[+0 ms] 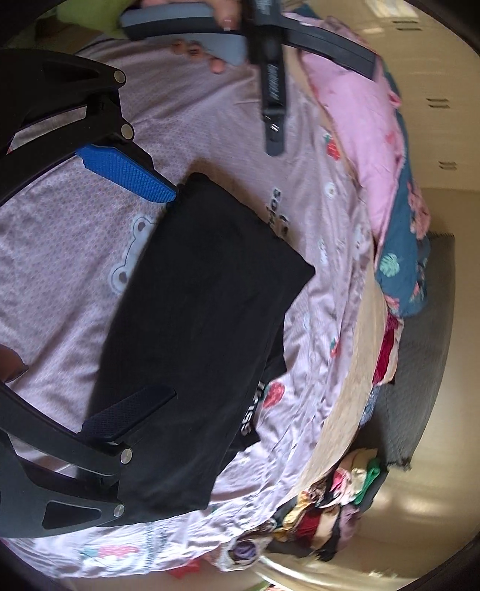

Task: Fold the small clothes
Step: 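Move the open left tool to the side of the folded black sweatshirt, then grasp the sweatshirt's side edge with the left tool and lift it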

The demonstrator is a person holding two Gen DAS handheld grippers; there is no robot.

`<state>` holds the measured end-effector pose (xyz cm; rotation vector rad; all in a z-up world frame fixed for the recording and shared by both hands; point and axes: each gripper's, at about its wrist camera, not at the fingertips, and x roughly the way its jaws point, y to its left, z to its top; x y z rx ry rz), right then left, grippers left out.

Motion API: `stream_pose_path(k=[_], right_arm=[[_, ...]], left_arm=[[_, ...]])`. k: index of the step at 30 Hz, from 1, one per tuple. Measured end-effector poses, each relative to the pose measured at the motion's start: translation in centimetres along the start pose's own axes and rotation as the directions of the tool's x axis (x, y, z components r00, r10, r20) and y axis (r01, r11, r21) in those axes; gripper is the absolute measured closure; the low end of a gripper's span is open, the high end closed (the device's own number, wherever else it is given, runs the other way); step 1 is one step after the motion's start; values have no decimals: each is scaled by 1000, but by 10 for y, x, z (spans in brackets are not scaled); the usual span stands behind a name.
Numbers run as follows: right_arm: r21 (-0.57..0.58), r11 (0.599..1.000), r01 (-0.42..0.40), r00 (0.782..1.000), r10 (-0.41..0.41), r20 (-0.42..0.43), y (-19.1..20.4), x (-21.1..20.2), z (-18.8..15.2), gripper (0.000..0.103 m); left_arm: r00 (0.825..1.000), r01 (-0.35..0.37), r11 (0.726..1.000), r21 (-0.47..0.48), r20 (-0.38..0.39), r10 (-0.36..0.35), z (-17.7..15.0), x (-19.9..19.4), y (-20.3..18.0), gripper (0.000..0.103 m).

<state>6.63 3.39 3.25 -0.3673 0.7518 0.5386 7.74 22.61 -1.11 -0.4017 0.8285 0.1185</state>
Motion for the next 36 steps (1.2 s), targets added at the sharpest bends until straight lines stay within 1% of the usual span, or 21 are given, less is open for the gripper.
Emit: stream_pose_path(k=[6,10,13,18,23,26,30,31,33,35,36], right_arm=[[-94,995,22,998,-27,-55,24,34,-2,4],[-173,981,85,993,-97,-64,38,55,-9,4],[-212,972,103,990,-122,-77,42,67,-13,4],[-224,969,106,986,-131,-101,42,83,-17,5],[-202,974,102,986,-126,-112,35,98,-11,4],[-200,973,112,984,-136,-111,34,107,-5,4],[-222,966,135,984,-158,-86,34,116,4,4],[-225,961,160,982,-178,-62,33,116,6,5],[-222,960,171,983,-180,-23,32,113,8,6],[-222,958,184,983,-185,18,31,107,8,9],[-223,958,183,983,-181,30,31,103,7,17]], left_arm=[[1000,-3,1000,1,-3,3,19,16,-2,10],[1000,-2,1000,12,-1,2,29,26,-8,10],[1000,-6,1000,20,-9,6,34,35,-12,10],[1000,3,1000,23,-22,-2,41,48,-17,10],[1000,8,1000,30,-27,-7,48,58,-26,10],[1000,-6,999,35,-25,7,53,64,-32,10],[999,4,1000,31,-43,-3,60,76,-41,10],[999,10,1000,29,-48,-8,62,80,-43,10],[998,23,999,32,-66,-20,65,86,-49,10],[996,33,999,41,-82,-30,66,92,-55,10],[995,32,998,46,-92,-28,67,96,-58,10]])
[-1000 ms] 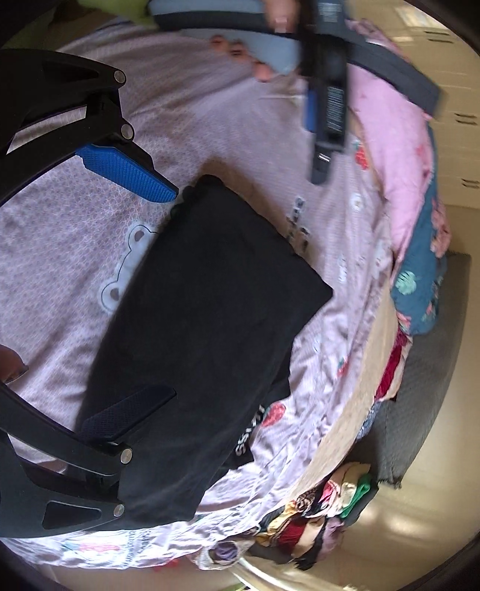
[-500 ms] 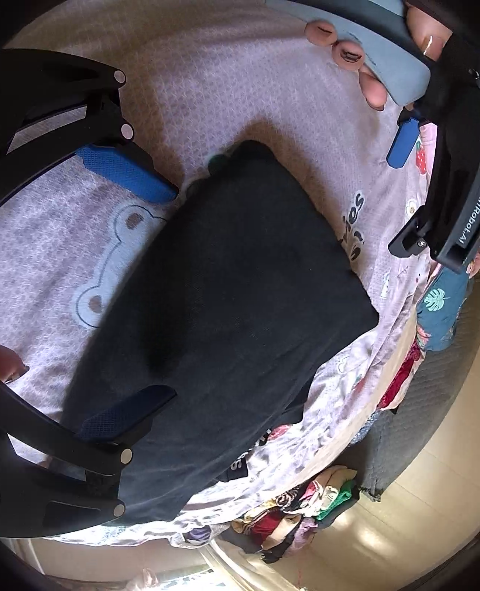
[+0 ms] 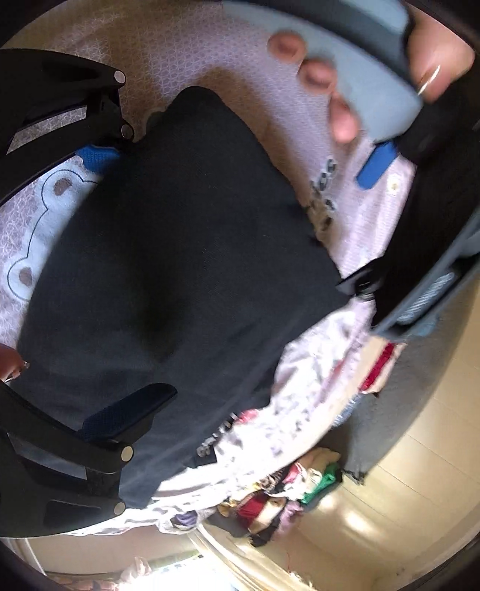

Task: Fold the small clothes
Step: 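Grasp the sweatshirt's side edge with the left tool and lift it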

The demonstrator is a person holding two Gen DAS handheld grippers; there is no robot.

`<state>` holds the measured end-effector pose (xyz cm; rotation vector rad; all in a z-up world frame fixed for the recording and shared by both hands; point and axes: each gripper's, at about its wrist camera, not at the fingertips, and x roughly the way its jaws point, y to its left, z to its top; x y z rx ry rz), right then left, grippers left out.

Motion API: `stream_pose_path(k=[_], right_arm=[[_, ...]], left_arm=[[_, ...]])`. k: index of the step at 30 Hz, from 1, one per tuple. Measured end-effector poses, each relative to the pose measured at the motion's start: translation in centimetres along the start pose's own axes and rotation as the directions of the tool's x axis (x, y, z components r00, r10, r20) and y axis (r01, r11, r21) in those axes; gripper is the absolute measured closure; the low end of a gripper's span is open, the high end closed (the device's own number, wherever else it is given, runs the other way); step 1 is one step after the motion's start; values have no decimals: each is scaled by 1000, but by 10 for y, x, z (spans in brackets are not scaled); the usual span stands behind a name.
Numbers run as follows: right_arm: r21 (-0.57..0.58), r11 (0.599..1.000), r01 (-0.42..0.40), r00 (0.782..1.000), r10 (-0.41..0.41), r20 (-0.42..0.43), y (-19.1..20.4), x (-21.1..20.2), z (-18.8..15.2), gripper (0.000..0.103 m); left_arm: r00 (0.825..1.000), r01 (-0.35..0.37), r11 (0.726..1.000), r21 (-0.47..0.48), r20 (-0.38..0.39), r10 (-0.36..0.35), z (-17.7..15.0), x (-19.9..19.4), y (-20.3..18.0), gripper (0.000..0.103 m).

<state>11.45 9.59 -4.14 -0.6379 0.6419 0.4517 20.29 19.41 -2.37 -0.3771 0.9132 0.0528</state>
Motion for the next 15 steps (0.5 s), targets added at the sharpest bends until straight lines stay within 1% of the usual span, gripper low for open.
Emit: stream_pose_path(k=[1,2,3,4,5,7,8,10,12,15], right_arm=[[1,1000,-2,1000,2,19,-2,-6,-1,24],[7,1000,0,1000,0,23,-4,-8,-1,27],[23,1000,-10,1000,10,27,-9,-12,-2,36],[49,998,-36,999,34,40,-15,-17,-3,50],[66,996,-54,997,50,50,-18,-20,-3,58],[87,993,-81,995,75,67,-24,-27,-5,87],[101,990,-100,993,92,75,-28,-29,-5,91],[123,986,-110,992,101,80,-34,-34,-6,93],[141,983,-118,990,105,92,-37,-40,-8,93],[180,976,-121,988,102,114,-45,-49,-12,94]], left_arm=[[1000,-1,1000,3,-9,1,1,4,-2,10],[1000,-4,1000,6,-21,4,1,8,-5,10],[1000,-6,1000,7,-28,6,1,11,-6,10],[999,-7,1000,10,-37,7,0,14,-8,10],[999,-10,1000,12,-43,11,-1,17,-10,10],[998,-23,1000,8,-66,23,-4,25,-12,10],[997,-21,1000,6,-76,21,-5,28,-13,10],[996,-10,1000,6,-90,11,-8,32,-18,10],[995,18,1000,2,-100,-18,-9,33,-25,10],[994,50,999,0,-96,-49,-11,31,-36,10]])
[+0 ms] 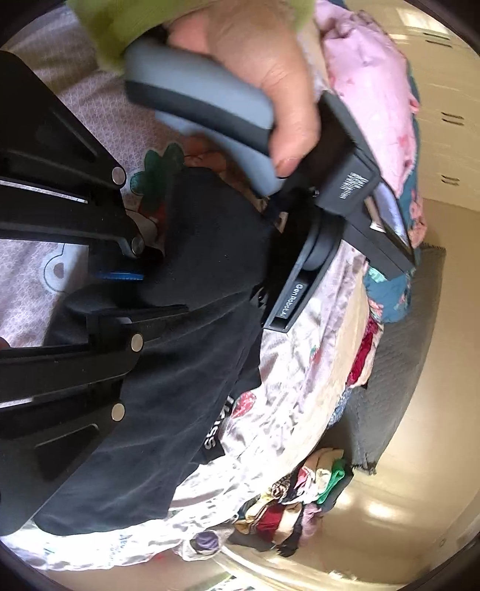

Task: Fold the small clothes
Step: 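Grasp the sweatshirt's side edge with the left tool and lift it, then fold the lifted side over onto the rest of the stack with the left tool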

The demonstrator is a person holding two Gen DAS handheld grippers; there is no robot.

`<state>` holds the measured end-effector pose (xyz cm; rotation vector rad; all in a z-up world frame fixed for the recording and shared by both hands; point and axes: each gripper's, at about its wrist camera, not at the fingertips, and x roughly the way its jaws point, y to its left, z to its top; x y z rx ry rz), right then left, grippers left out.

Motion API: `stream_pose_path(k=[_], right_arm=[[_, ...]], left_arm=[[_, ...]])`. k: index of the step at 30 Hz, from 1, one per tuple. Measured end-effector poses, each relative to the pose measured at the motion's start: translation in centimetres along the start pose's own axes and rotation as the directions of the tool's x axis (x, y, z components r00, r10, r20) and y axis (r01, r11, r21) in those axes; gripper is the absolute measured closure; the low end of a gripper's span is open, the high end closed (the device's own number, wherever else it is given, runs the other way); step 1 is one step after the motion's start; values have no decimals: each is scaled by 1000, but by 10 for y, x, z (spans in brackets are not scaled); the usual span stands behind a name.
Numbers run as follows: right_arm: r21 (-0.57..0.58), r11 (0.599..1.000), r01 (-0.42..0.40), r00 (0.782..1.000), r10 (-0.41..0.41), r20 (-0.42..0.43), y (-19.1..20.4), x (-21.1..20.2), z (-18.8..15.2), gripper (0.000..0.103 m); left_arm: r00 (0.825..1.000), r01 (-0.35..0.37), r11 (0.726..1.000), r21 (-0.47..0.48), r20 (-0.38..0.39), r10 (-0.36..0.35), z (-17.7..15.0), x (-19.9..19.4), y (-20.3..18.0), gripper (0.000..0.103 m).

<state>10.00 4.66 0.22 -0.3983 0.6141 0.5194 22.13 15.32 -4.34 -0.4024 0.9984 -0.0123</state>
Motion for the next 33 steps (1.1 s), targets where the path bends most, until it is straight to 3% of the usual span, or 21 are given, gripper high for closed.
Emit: stream_pose_path(k=[3,5,8,10,16,33], right_arm=[[30,999,19,1000,-19,1,-5,-8,-2,95],[49,999,22,1000,-22,10,-9,-14,-4,95],[72,997,34,999,-35,21,-14,-22,-7,95],[90,995,38,999,-41,29,-19,-25,-9,95],[166,985,52,996,-63,64,-43,-42,-17,96],[298,952,76,987,-114,112,-95,-80,-41,96]], left_arm=[[1000,-8,1000,28,26,8,-1,-5,-15,14],[999,3,999,47,38,-5,-1,-7,-25,41],[999,16,997,73,46,-19,-1,-10,-42,69],[998,25,996,85,56,-29,-1,-14,-52,76],[994,55,990,126,89,-67,-1,-30,-81,81],[985,91,972,219,125,-120,-6,-46,-159,81]])
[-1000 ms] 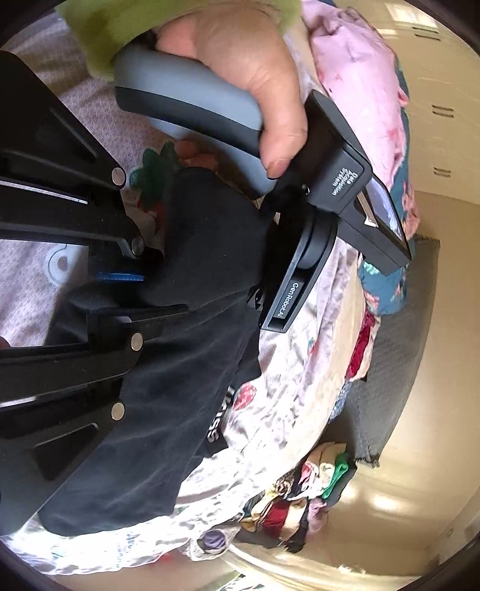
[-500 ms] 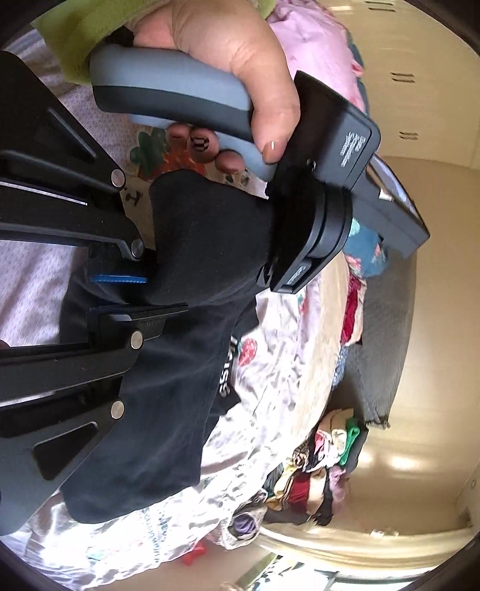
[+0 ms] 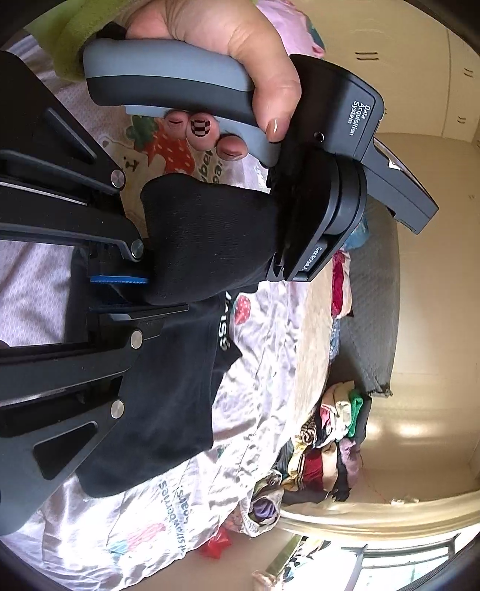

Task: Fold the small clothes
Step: 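Fold the lifted side over onto the rest of the stack with the left tool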

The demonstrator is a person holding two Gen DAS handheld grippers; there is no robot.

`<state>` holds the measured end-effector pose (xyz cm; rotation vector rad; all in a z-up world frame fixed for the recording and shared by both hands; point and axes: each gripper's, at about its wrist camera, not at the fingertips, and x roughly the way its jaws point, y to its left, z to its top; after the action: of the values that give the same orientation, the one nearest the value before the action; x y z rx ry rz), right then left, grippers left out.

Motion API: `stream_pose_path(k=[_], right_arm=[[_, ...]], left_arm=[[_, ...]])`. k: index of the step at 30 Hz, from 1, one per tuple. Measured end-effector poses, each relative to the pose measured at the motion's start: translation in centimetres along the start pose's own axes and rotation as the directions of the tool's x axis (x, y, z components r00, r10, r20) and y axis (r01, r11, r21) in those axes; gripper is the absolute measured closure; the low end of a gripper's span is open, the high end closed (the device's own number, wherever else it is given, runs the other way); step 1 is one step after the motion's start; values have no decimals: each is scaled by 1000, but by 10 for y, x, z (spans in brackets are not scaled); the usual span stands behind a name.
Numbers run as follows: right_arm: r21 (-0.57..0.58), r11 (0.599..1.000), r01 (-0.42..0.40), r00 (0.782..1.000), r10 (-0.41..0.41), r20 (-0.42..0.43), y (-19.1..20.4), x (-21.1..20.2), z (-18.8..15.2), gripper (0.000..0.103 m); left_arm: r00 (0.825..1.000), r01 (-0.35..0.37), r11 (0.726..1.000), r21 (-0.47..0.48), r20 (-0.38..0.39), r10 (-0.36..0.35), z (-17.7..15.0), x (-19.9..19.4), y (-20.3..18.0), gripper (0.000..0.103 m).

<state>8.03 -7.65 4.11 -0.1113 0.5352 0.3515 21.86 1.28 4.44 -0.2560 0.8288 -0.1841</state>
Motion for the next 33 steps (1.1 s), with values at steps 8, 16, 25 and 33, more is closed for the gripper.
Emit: stream_pose_path(k=[8,16,25,33], right_arm=[[58,998,17,1000,-17,-4,-26,-9,-6,96],[92,995,25,1000,-23,-19,-43,-12,-14,96],[156,987,32,999,-28,-29,-66,-16,-24,96],[227,973,34,999,-24,-47,-86,-17,-36,96]], left_arm=[[1000,15,999,37,-8,-15,-1,8,-30,81],[999,26,998,65,-23,-25,-3,20,-54,81],[999,37,995,95,-43,-34,-8,33,-81,81],[997,44,992,121,-75,-35,-13,50,-106,81]])
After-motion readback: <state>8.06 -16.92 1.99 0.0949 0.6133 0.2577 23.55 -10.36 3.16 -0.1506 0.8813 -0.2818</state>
